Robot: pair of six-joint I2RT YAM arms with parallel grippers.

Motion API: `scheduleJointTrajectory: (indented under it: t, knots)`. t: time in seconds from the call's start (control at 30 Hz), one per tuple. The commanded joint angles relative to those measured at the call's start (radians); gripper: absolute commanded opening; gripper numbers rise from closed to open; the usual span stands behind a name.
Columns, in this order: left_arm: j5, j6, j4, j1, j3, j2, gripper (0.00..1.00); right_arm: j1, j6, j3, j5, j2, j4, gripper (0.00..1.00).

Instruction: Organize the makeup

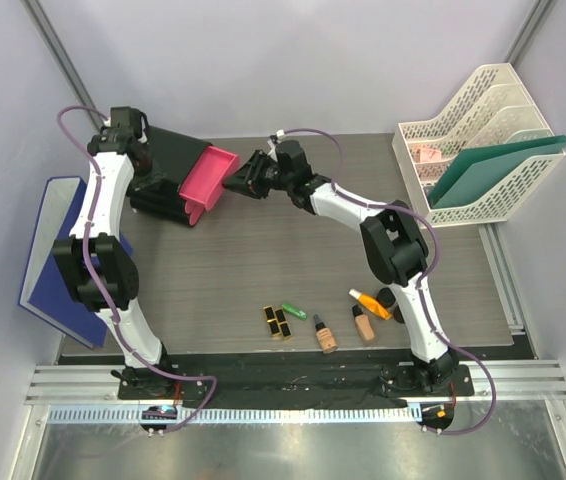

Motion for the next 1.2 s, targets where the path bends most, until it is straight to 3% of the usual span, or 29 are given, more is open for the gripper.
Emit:
scheduleJointTrajectory:
  t: [0.0,0.17,0.27,0.3,0.37,0.4,0.5,0.53,0.6,0.77,1.0,1.17]
  knots:
    - [0.028,-0.009,0.018,0.002,-0.009,0.024,0.0,-0.003,-0.05,-0.023,0.029,-0.091,-0.061,0.01]
    - [0.031,-0.01,0.02,0.002,-0.01,0.023,0.0,-0.006,-0.058,-0.051,0.015,-0.097,-0.095,0.01]
    - [0.04,-0.01,0.018,0.002,-0.007,0.026,0.0,-0.009,-0.056,-0.049,0.005,-0.084,-0.097,0.1]
    - [0.042,-0.01,0.015,0.001,-0.005,0.026,0.0,-0.009,-0.055,-0.045,0.002,-0.082,-0.098,0.26]
    - [0.042,-0.01,0.013,0.002,-0.005,0.026,0.0,-0.009,-0.062,-0.037,0.003,-0.085,-0.1,0.43]
    - [0.043,-0.01,0.013,0.002,-0.004,0.027,0.0,-0.009,-0.065,-0.035,0.014,-0.091,-0.106,0.58]
    - [0.047,-0.007,0.004,0.002,0.005,0.033,0.0,-0.014,-0.097,-0.035,0.038,-0.119,-0.14,0.84]
    - [0.051,-0.007,0.004,0.002,0.007,0.033,0.0,-0.015,-0.108,-0.04,0.048,-0.128,-0.162,0.87]
    - [0.051,-0.007,0.0,0.002,0.01,0.038,0.0,-0.023,-0.139,-0.052,0.058,-0.165,-0.167,0.92]
    - [0.059,-0.007,-0.002,0.002,0.016,0.043,0.0,-0.034,-0.241,-0.12,0.115,-0.27,-0.302,0.93]
    - [0.063,-0.006,-0.01,0.002,0.028,0.053,0.0,-0.038,-0.519,-0.172,0.247,-0.476,-0.72,0.93]
    - [0.114,0.008,0.022,0.002,0.01,0.012,0.0,-0.037,-0.633,-0.259,0.324,-0.629,-0.88,0.93]
